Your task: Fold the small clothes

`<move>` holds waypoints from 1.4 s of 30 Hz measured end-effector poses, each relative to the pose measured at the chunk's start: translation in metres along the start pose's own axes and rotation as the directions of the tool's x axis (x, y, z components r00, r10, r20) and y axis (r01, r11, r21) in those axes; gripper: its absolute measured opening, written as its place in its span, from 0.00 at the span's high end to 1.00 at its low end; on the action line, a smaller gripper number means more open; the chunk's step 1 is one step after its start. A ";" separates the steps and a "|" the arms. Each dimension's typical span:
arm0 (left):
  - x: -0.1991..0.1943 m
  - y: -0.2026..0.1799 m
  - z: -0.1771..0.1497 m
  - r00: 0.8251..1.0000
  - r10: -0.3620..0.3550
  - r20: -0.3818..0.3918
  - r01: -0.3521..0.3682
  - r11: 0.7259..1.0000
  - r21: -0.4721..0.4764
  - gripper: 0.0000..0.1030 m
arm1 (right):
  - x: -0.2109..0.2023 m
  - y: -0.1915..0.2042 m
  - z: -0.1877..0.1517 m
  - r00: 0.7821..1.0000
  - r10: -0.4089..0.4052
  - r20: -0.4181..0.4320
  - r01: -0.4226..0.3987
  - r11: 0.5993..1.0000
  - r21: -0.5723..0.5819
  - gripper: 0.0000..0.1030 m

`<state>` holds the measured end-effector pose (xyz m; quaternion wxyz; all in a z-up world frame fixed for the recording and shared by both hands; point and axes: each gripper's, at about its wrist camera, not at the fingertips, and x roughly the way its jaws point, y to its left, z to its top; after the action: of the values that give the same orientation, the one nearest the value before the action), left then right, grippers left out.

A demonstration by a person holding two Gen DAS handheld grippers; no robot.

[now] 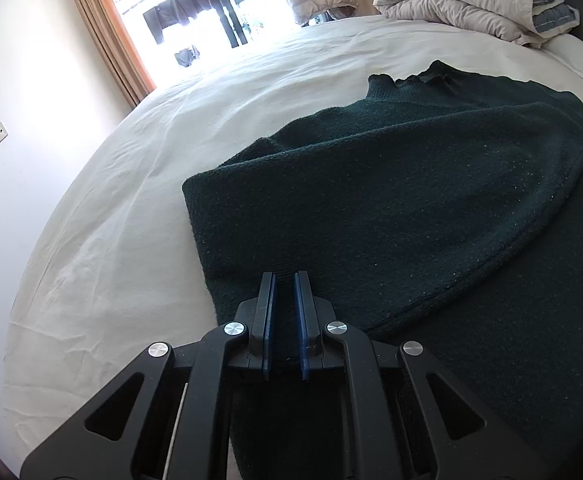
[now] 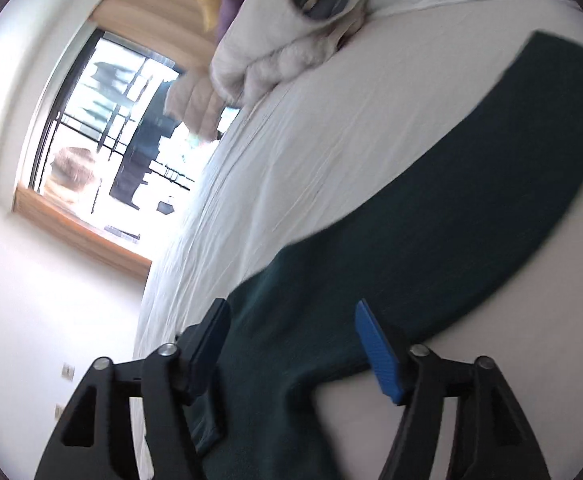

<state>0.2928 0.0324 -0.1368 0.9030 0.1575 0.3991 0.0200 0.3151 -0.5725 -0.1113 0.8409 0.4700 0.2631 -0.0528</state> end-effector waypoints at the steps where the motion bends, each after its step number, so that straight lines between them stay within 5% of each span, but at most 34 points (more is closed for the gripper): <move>1: 0.000 0.000 0.000 1.000 0.001 0.001 -0.001 1.000 0.000 0.91 | -0.013 -0.025 0.016 1.000 -0.006 0.014 0.006 0.998 0.060 0.32; 4: 0.000 -0.002 0.000 1.000 0.015 0.002 -0.015 1.000 0.010 0.91 | -0.040 -0.094 0.049 0.997 -0.059 0.049 0.047 0.974 0.223 0.35; 5: 0.000 -0.004 0.001 1.000 0.022 0.002 -0.022 1.000 0.016 0.91 | -0.045 -0.112 0.056 0.996 -0.065 0.060 0.047 0.964 0.261 0.50; 7: 0.000 -0.006 0.001 0.999 0.034 0.002 -0.034 0.999 0.025 0.91 | -0.050 -0.138 0.068 0.997 -0.046 0.067 0.021 0.943 0.332 0.64; 18: 0.001 -0.007 0.002 0.999 0.032 0.002 -0.032 0.999 0.021 0.91 | -0.032 -0.143 0.107 0.982 -0.037 0.187 -0.045 0.907 0.418 0.60; 20: 0.001 -0.006 0.001 1.000 0.030 0.003 -0.030 0.999 0.018 0.91 | -0.030 -0.143 0.113 0.981 -0.053 0.184 -0.029 0.909 0.415 0.70; 23: 0.001 -0.005 0.001 1.000 0.024 0.004 -0.024 1.000 0.012 0.91 | -0.030 -0.132 0.117 0.984 -0.083 0.157 0.021 0.931 0.364 0.90; 28: -0.001 0.000 0.002 1.000 0.008 0.003 -0.008 1.000 -0.002 0.91 | -0.038 -0.063 0.104 0.978 -0.127 0.166 0.103 0.985 0.141 0.91; 31: -0.006 0.008 0.007 1.000 -0.030 -0.006 0.030 0.999 -0.039 0.91 | -0.027 0.016 0.077 0.986 -0.106 0.129 0.119 0.988 -0.095 0.91; 33: -0.013 0.020 0.011 0.995 -0.102 -0.013 0.099 0.987 -0.123 0.91 | -0.017 0.083 0.040 0.992 -0.091 0.088 0.115 0.940 -0.320 0.91; 36: -0.028 0.041 0.015 0.960 -0.277 0.028 0.272 0.911 -0.309 0.80 | -0.005 0.173 -0.046 0.997 -0.068 0.026 0.070 0.788 -0.612 0.91; 37: -0.034 0.044 0.017 0.942 -0.330 0.055 0.328 0.877 -0.351 0.63 | -0.002 0.196 -0.079 0.998 -0.062 0.008 0.051 0.730 -0.682 0.91; 38: -0.039 0.046 0.020 0.921 -0.380 0.088 0.383 0.839 -0.386 0.33 | 0.002 0.216 -0.114 0.998 -0.057 -0.009 0.032 0.672 -0.740 0.91; 40: -0.048 0.050 0.025 0.867 -0.469 0.166 0.490 0.744 -0.454 0.16 | 0.015 0.244 -0.180 0.997 -0.072 -0.027 0.016 0.544 -0.839 0.91; 42: -0.048 0.048 0.032 0.809 -0.556 0.189 0.569 0.661 -0.489 0.16 | 0.033 0.258 -0.234 0.994 -0.100 -0.039 0.011 0.454 -0.891 0.91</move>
<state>0.2873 0.0614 -0.0679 0.8766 -0.2255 0.3964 -0.1536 0.3378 -0.2334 -0.0289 0.9483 -0.0443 0.3026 0.0848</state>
